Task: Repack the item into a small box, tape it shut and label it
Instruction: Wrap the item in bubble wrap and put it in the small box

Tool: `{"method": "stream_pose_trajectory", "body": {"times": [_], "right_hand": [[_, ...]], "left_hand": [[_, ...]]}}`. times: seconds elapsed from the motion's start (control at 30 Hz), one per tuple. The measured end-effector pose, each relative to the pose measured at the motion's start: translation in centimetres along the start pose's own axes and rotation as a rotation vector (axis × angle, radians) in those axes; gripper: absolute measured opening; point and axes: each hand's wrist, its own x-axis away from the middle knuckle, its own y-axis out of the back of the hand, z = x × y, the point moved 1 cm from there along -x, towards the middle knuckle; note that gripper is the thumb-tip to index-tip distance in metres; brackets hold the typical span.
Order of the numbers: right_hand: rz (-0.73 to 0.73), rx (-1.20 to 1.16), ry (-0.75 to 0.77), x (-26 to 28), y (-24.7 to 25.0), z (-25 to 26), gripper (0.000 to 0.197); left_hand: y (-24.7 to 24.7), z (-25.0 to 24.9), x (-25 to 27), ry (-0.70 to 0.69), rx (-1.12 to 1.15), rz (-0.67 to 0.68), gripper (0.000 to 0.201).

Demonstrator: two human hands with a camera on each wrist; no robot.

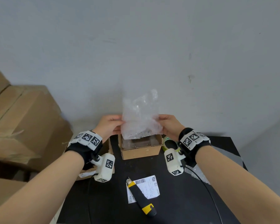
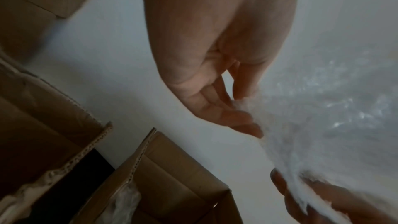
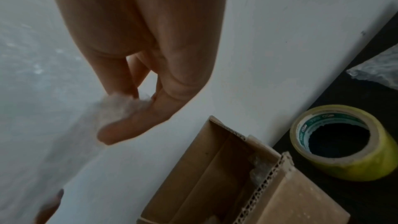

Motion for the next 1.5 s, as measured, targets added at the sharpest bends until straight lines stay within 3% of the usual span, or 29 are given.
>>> {"method": "stream_pose_trajectory", "body": {"times": [0.17,0.3,0.47,0.7,0.8,0.87,0.97,1.1,1.17,1.3,1.5], "right_hand": [[0.126,-0.120,-0.171,0.1,0.5,1.1,0.021],[0.207,-0.078,-0.329,-0.2,1.3,0.9,0.063],[0.280,0.044,-0.322,-0.9,0.8,0.1,0.075],[0.163,0.129,-0.140,-1.2,-0.1,-1.1,0.040],[-0.075,0.325,-0.018,-1.1,-0.1,-0.7,0.029],[-0.203,0.467,0.059,-1.5,0.2,-0.3,0.016],[-0.292,0.614,0.181,-2.2,0.4,0.2,0.026],[-0.222,0.976,0.241,-2.6,-1.0,-0.5,0.017],[-0.124,1.155,0.265,-2.7,-1.9,-1.4,0.024],[0.029,1.418,0.248,-3.3,-3.6,-3.3,0.029],[0.032,1.639,0.264,-5.0,-5.3,-5.8,0.021]], "left_hand": [[0.2,0.0,-0.2,-0.035,-0.013,-0.051,0.019],[0.5,-0.2,-0.4,-0.018,0.026,-0.041,0.021],[0.2,-0.2,-0.4,-0.066,-0.076,-0.001,0.026],[-0.7,0.8,-1.0,-0.202,-0.298,-0.135,0.052],[-1.7,1.5,-0.9,-0.197,-0.328,-0.174,0.068],[-2.3,2.6,-0.8,-0.171,-0.438,-0.183,0.058],[-3.0,4.8,-0.7,-0.151,-0.828,-0.100,0.033],[-3.7,7.5,-0.4,-0.155,-1.203,0.063,0.036],[-3.9,8.5,-0.4,-0.161,-1.314,0.099,0.037],[-4.1,9.8,-0.1,-0.105,-1.365,0.120,0.036],[-4.1,10.2,0.0,-0.106,-1.343,0.061,0.039]]}}
